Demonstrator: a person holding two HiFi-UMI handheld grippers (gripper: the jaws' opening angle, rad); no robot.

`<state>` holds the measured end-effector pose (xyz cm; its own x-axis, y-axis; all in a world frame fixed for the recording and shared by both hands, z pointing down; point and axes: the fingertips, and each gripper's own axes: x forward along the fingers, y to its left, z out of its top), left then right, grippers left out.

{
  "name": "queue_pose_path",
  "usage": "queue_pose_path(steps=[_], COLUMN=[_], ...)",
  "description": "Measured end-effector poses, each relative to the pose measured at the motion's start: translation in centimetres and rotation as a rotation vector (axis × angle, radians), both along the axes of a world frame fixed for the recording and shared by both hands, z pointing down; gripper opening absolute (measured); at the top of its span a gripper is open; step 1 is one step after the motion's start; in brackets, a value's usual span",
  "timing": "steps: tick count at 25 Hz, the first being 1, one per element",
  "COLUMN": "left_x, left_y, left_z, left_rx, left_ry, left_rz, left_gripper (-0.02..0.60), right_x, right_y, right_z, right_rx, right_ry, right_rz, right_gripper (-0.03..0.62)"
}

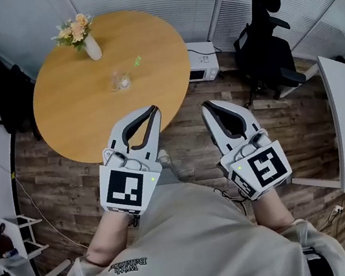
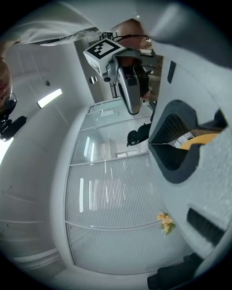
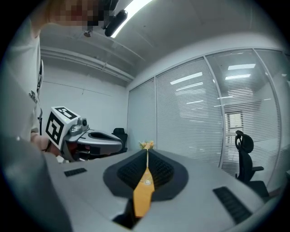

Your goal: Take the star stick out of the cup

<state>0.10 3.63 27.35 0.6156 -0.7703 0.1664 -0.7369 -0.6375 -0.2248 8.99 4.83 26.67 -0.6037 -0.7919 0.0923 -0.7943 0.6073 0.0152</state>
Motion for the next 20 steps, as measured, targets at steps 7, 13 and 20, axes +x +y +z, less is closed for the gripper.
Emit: queue_pose_path(steps=[7,13,20], left_x=[-2.1,-4.4,-7.3], left_y=[-5.1,-9.8,-15.1], left_z=[-0.5,-0.3,-0.7], left_rx=[-0.004,-0.017,-0.025], left_ry=[0.003,0.012,0.037], left_rz=[0.007,0.006,-0.008], left_gripper=[0.023,0.023,0.023], right_x=[-1.8,-4.0,-7.1], right_y=[-5.2,-9.6,-15.3], right_z=[-0.7,-1.0,-1.7], right_rx=[-0.004,-0.021,-0.018], right_ry=[0.017,0.017,0.02], right_rz=[0.016,0.019,0.013], right_gripper=[0.034,0.034,0.034])
